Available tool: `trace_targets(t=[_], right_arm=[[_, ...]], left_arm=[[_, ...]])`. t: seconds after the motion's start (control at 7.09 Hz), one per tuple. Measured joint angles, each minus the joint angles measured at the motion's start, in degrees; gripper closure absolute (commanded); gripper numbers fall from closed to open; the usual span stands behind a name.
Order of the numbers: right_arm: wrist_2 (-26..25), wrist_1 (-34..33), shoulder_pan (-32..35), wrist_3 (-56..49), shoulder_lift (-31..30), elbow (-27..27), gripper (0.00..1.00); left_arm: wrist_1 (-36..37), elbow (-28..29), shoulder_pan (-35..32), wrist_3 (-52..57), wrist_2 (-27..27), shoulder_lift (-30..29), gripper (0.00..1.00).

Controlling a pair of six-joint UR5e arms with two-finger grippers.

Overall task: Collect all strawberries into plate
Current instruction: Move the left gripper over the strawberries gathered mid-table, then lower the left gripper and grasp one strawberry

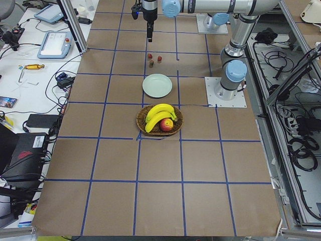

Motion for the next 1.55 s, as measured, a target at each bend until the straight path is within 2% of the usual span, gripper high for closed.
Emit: trace_targets(t=[0.14,0.42,0.71,0.85,1.41,1.55], right_arm=[[0.05,0.0,0.03,0.08,0.16,0.03,0.0],[0.08,0.21,0.06,0.16,0.31,-0.48,0.0],[0.08,0.34,0.07,0.17,0.34,-0.51,0.0],[0.08,0.33,0.06,0.17,0.34,-0.37,0.0],[0.08,0.36,0.07,0.17,0.35,-0.05,0.0],[0.08,0.38,0.06,0.17,0.35,-0.03,0.0]], left_arm=[[2.1,-0.95,-0.49,-0.34,0.0,-1.02,0.0],[12.94,-6.53,-1.02,-0.84,-0.57,-4.05,0.0],[21.97,-11.5,-1.6,-3.93,-3.7,-7.73,0.12],[24.32,-12.82,-2.44,-6.18,-3.85,-9.99,0.13],[34.87,-14.41,-7.52,-15.71,0.77,-20.14,0.15],[36.76,-14.44,-8.84,-16.7,1.72,-22.07,0.24]])
